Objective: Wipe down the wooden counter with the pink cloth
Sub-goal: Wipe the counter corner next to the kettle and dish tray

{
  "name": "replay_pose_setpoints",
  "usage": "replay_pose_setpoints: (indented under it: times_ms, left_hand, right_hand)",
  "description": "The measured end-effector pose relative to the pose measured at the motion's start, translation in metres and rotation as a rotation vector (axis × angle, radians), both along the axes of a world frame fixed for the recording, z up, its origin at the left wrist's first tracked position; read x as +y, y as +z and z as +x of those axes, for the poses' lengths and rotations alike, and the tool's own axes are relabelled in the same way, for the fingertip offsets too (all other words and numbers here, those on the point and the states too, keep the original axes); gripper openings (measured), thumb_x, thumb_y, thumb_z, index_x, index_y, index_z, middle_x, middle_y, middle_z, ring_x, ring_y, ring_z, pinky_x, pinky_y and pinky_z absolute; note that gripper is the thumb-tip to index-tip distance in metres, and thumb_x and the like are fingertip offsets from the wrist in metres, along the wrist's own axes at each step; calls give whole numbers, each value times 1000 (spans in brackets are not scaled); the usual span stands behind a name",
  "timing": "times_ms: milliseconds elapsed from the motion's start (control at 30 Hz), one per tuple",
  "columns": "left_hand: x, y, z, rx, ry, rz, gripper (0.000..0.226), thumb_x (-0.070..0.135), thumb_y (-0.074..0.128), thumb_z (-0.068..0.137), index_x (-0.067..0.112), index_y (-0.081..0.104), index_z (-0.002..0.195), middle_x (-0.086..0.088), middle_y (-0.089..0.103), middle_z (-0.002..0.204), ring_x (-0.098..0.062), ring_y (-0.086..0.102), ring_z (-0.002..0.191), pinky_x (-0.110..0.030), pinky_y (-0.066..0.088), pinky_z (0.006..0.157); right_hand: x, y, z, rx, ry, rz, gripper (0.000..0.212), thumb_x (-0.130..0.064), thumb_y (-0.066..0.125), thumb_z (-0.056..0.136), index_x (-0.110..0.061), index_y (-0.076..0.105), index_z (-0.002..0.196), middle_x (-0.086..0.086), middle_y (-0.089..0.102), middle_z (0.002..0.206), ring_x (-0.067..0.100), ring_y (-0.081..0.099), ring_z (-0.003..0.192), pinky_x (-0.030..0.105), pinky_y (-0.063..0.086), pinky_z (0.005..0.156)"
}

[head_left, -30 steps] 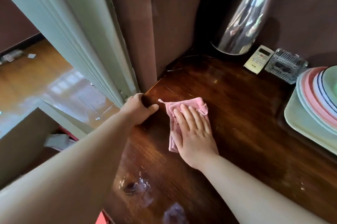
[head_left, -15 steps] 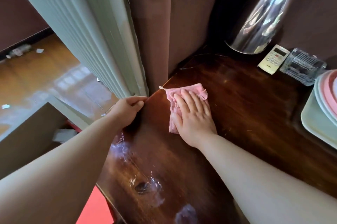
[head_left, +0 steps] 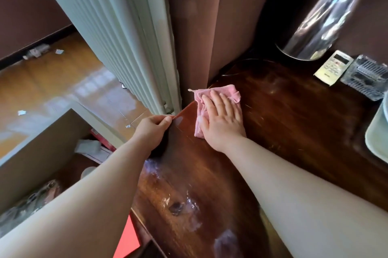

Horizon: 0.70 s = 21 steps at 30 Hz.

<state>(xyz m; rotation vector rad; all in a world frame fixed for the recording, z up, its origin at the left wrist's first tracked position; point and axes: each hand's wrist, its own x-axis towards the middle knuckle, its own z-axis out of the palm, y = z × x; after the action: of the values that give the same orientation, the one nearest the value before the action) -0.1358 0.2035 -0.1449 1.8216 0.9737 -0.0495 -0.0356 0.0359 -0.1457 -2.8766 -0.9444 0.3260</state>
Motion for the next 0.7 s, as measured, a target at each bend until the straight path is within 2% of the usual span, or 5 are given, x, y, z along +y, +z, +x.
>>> replay_pose_setpoints:
  times_ms: [133, 233, 367, 533, 700]
  left_hand:
    - [-10, -1, -20, -113, -19, 271, 20, 28, 58, 94, 37, 70, 108, 14, 67, 109, -10, 59, 102, -31, 45, 91]
    - [-1, 1, -49, -78, -152, 382, 21, 27, 58, 94, 41, 68, 108, 20, 65, 103, -2, 56, 93, -24, 41, 81]
    - [12, 11, -70, 10, -160, 165, 19, 35, 55, 97, 50, 66, 100, 26, 64, 93, 10, 57, 82, -7, 39, 64]
    - [8, 12, -70, 20, -118, 114, 22, 38, 53, 97, 44, 68, 112, 19, 67, 99, -1, 61, 90, -22, 49, 76]
    - [18, 18, -75, 13, -116, -35, 25, 33, 50, 99, 47, 70, 106, 22, 70, 95, 5, 65, 82, -10, 47, 67]
  right_hand:
    - [-26, -1, -50, -11, 119, 19, 65, -51, 6, 100, -31, -4, 161, -3, -9, 169, 19, -11, 155, 38, -17, 121]
    - [-25, -2, -42, -14, 156, 20, 65, -52, 8, 99, -33, -2, 161, -5, -6, 169, 17, -9, 155, 33, -23, 118]
    - [9, 0, -21, 12, 93, -18, 61, -46, 15, 106, -33, -9, 160, -5, -16, 168, 17, -16, 154, 38, -18, 121]
    - [-13, 0, -78, -19, 213, -16, 64, -50, 7, 102, -30, -8, 160, -2, -11, 169, 20, -12, 155, 38, -21, 119]
    - [11, -1, -53, 25, 210, -17, 62, -50, 16, 104, -35, -9, 159, -7, -17, 168, 15, -17, 154, 37, -20, 121]
